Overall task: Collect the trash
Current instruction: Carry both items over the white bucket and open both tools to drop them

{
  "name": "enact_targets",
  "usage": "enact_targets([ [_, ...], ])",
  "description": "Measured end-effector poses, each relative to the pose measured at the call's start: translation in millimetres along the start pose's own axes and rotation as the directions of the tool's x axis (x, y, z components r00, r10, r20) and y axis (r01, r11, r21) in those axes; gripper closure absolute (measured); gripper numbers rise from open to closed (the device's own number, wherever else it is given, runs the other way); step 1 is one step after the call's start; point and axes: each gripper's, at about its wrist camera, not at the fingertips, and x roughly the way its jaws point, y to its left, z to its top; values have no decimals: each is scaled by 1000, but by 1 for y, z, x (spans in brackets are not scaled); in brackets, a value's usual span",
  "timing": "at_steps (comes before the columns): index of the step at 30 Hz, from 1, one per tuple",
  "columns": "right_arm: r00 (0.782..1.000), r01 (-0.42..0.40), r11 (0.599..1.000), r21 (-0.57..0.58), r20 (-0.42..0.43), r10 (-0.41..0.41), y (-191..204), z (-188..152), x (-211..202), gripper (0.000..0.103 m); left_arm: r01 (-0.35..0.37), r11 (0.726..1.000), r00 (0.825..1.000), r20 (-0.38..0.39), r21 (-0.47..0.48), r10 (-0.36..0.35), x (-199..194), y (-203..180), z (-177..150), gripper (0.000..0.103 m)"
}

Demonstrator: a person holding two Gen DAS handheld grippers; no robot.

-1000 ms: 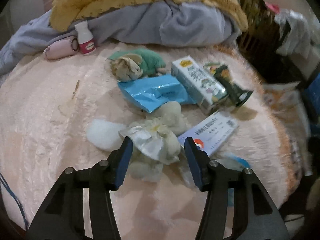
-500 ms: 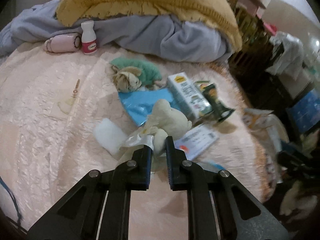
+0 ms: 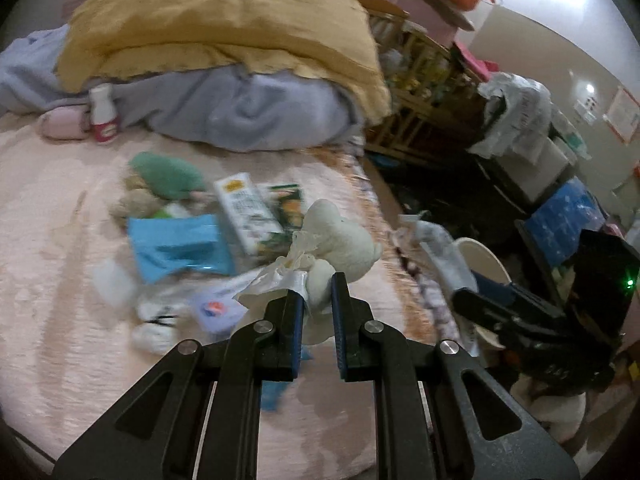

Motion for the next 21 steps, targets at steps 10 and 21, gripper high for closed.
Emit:
enact_targets([
  [10, 991, 122, 985, 124, 37, -127, -78, -12, -51, 50, 112, 988, 992, -72, 104, -105, 56, -99, 6, 92],
  [21, 916, 382, 872, 307, -2, -401, -179, -40, -107, 50, 238, 956, 960, -188, 169, -205, 130, -203, 4, 92],
])
